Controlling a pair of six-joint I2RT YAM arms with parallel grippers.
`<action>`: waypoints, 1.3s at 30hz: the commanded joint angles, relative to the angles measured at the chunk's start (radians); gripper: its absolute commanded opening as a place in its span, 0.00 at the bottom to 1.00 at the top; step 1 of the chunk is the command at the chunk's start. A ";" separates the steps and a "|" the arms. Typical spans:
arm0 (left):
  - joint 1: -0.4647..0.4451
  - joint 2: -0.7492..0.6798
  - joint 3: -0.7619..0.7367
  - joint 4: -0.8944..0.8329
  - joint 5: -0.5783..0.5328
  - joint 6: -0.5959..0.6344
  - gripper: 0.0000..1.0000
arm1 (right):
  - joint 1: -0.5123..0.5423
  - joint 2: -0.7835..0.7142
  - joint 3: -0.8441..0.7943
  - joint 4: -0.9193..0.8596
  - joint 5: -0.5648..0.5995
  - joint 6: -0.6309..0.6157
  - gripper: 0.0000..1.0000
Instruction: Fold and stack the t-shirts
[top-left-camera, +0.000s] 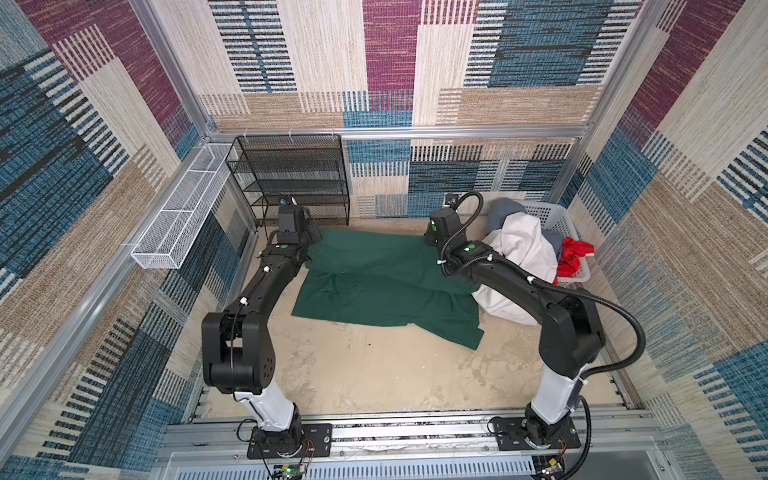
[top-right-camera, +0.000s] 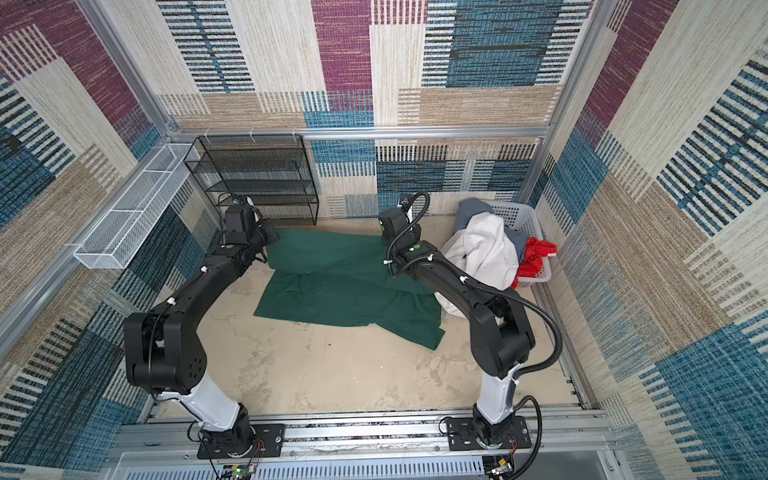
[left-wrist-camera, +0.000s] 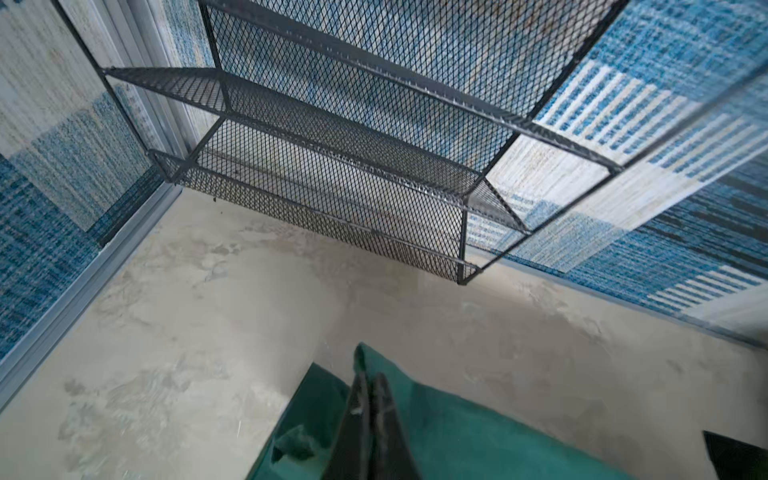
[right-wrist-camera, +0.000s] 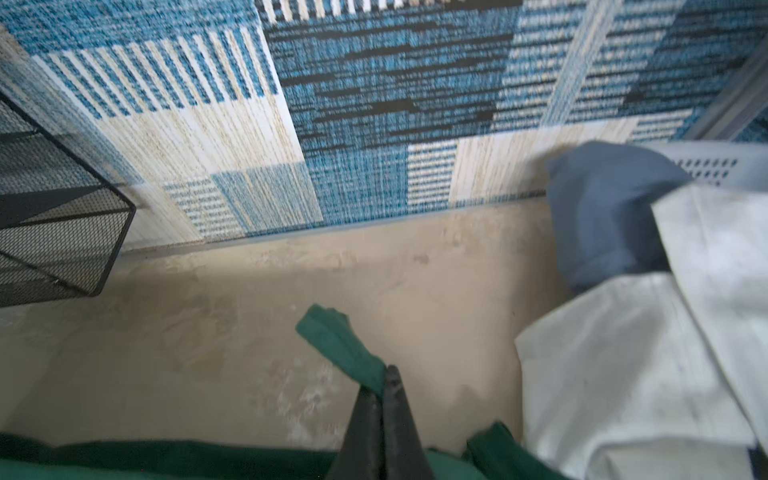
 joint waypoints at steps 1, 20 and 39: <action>0.001 0.069 0.095 0.003 -0.007 0.044 0.00 | -0.018 0.128 0.155 0.012 0.052 -0.115 0.00; -0.035 0.065 0.201 0.076 -0.056 0.171 0.00 | -0.048 0.590 0.978 -0.058 0.171 -0.389 0.00; -0.163 -0.570 -0.353 0.182 -0.190 0.140 0.00 | -0.023 -0.292 -0.122 0.134 -0.084 -0.126 0.00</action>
